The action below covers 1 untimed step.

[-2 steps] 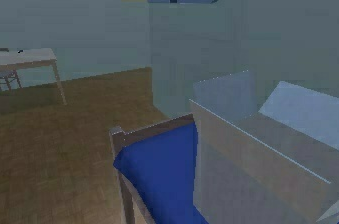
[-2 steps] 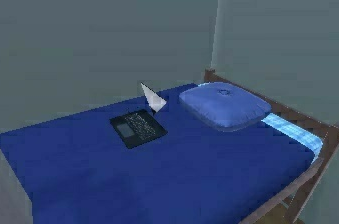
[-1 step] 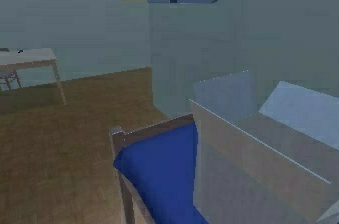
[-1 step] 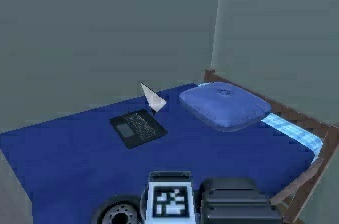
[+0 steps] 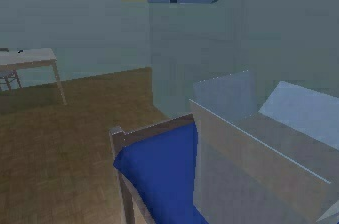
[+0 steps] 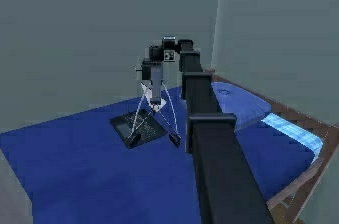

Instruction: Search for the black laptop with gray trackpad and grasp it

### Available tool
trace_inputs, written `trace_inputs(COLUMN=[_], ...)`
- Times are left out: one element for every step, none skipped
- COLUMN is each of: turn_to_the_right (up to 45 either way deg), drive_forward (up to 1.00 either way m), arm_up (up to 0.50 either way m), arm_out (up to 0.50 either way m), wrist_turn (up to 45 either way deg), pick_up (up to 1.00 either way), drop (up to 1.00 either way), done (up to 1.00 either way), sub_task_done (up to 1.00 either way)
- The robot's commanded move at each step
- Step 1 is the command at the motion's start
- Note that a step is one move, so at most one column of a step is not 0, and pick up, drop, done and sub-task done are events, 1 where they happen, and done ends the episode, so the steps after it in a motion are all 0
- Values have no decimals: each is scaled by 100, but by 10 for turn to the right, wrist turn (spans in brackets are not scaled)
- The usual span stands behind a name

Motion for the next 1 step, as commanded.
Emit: trace_inputs(turn_to_the_right=[0], drive_forward=[0], arm_up=[0], arm_out=[0], wrist_turn=[450], pick_up=[0], drop=[0], done=[0], sub_task_done=[0])
